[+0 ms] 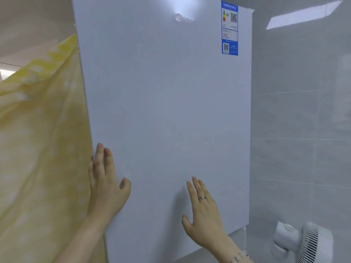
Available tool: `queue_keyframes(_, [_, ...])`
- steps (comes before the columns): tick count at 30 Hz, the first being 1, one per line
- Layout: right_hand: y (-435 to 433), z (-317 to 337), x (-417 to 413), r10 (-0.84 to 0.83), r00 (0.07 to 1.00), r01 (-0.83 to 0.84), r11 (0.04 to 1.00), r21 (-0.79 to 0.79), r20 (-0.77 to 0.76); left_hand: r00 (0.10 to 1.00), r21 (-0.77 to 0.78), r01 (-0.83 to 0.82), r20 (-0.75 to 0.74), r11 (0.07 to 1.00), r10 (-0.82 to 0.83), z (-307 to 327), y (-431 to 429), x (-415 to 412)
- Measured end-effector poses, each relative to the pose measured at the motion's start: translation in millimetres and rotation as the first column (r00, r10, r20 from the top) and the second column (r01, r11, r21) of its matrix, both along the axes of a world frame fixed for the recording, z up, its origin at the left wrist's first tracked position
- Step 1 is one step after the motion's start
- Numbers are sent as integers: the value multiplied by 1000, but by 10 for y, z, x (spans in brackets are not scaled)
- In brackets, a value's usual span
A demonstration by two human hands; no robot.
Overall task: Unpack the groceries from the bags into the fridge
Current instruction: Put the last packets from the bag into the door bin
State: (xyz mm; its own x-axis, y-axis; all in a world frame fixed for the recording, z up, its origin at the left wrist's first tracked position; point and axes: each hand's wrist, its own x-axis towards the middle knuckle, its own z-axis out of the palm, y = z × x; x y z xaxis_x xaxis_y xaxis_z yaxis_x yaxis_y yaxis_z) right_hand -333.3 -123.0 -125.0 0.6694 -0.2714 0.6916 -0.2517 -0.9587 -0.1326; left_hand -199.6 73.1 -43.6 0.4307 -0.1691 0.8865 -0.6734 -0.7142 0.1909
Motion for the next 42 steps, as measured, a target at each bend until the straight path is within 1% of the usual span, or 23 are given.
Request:
queue_keyframes(2, [81, 7, 241, -4, 1000, 3, 999, 37, 26, 999, -6, 40, -1, 999, -40, 22, -10, 217])
queue_keyframes(6, [157, -36, 660, 6, 998, -6, 1000, -5, 62, 995, 63, 103, -2, 993, -103, 26, -44, 700])
queue_keyframes(8, [134, -61, 831, -10, 997, 10, 1000, 9, 70, 992, 75, 124, -15, 989, -123, 27, -100, 945])
queue_keyframes(10, [74, -83, 973, -29, 999, 28, 1000, 14, 46, 989, 51, 149, -24, 988, -148, 26, -199, 1159])
queue_keyframes(14, [-148, -83, 1208, -64, 998, 64, 998, -30, 14, 966, 2, 235, -108, 972, -234, 12, -437, 1519])
queue_keyframes(18, [-357, 102, 1344, -112, 994, 110, 987, -120, -9, 950, -65, 255, -167, 965, -263, 16, -616, 1792])
queue_keyframes(20, [-433, 236, 1394, -156, 988, 150, 971, -186, -18, 941, -97, 278, -170, 956, -292, 19, -680, 1884])
queue_keyframes(22, [-506, 349, 1443, -192, 981, 184, 950, -251, -8, 937, -91, 296, -163, 951, -307, 29, -725, 1951])
queue_keyframes(25, [-615, 427, 1503, -206, 979, 195, 937, -288, -6, 939, -72, 305, -145, 950, -313, 44, -769, 2035])
queue_keyframes(28, [-667, 419, 1567, -182, 983, 172, 949, -264, -15, 942, -48, 302, -135, 952, -306, 70, -829, 2115])
queue_keyframes(33, [-723, 361, 1666, -161, 987, 159, 961, -228, 11, 945, -33, 264, -190, 964, -265, 34, -961, 2205])
queue_keyframes(36, [-758, 355, 1732, -185, 982, 187, 956, -226, 28, 934, -43, 239, -265, 970, -242, 57, -1070, 2177])
queue_keyframes(39, [-787, 376, 1779, -186, 982, 187, 955, -230, 27, 939, 18, 239, -258, 971, -227, 88, -1196, 2116])
queue_keyframes(42, [-835, 391, 1810, -173, 985, 169, 957, -237, 4, 928, 56, 279, -271, 959, -255, 77, -1312, 2051])
